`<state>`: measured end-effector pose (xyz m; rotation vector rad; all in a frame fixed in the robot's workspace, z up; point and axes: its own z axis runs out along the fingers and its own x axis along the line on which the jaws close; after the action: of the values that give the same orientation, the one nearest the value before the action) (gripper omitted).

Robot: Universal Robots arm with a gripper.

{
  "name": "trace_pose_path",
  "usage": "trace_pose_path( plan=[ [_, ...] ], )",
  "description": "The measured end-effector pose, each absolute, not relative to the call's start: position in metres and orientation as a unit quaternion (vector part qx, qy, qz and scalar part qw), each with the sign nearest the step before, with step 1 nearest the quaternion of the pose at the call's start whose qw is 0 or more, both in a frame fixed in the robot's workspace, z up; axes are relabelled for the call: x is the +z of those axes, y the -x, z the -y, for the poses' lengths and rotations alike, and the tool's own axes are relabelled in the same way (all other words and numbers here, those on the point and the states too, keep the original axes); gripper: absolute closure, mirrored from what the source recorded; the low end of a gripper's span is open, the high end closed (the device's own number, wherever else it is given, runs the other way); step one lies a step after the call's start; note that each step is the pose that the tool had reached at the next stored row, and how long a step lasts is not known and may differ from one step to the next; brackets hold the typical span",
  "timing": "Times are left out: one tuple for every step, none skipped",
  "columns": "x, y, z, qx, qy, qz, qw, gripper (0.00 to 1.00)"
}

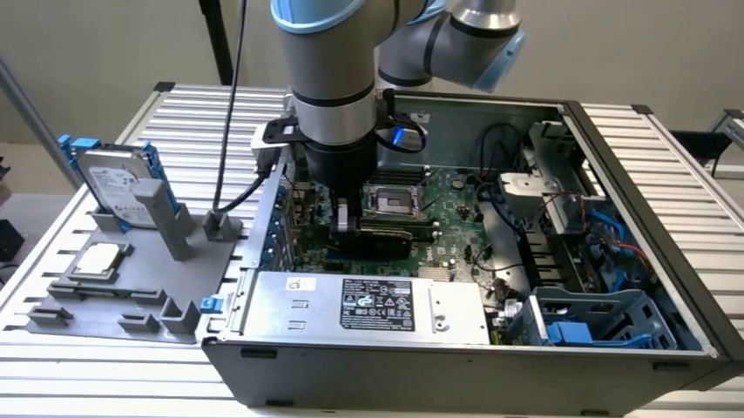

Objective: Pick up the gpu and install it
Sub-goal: 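Insert the gpu into the slot, then press down on the gpu until it lock into place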

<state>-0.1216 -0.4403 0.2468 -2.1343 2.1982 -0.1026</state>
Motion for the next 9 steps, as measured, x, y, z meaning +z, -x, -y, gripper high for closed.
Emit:
trace_pose_path(
  plan=[
    [0.2466,0.1217,0.4403,-0.034,0.696,-0.717,0.038,0.74],
    [0.2464,0.1218,0.4404,-0.034,0.696,-0.717,0.038,0.74],
    [0.2463,0.1218,0.4403,-0.034,0.696,-0.717,0.038,0.74],
    [0.2462,0.1218,0.4403,-0.034,0.696,-0.717,0.038,0.74],
    [0.2462,0.1218,0.4403,-0.034,0.696,-0.717,0.038,0.74],
    [0.2461,0.1218,0.4403,-0.034,0.696,-0.717,0.038,0.74],
    [0.2456,0.1222,0.44,-0.033,0.695,-0.717,0.038,0.74],
    [0.2455,0.1221,0.44,-0.033,0.695,-0.717,0.039,0.73],
    [0.2462,0.122,0.4401,-0.034,0.695,-0.717,0.038,0.73]
  ],
)
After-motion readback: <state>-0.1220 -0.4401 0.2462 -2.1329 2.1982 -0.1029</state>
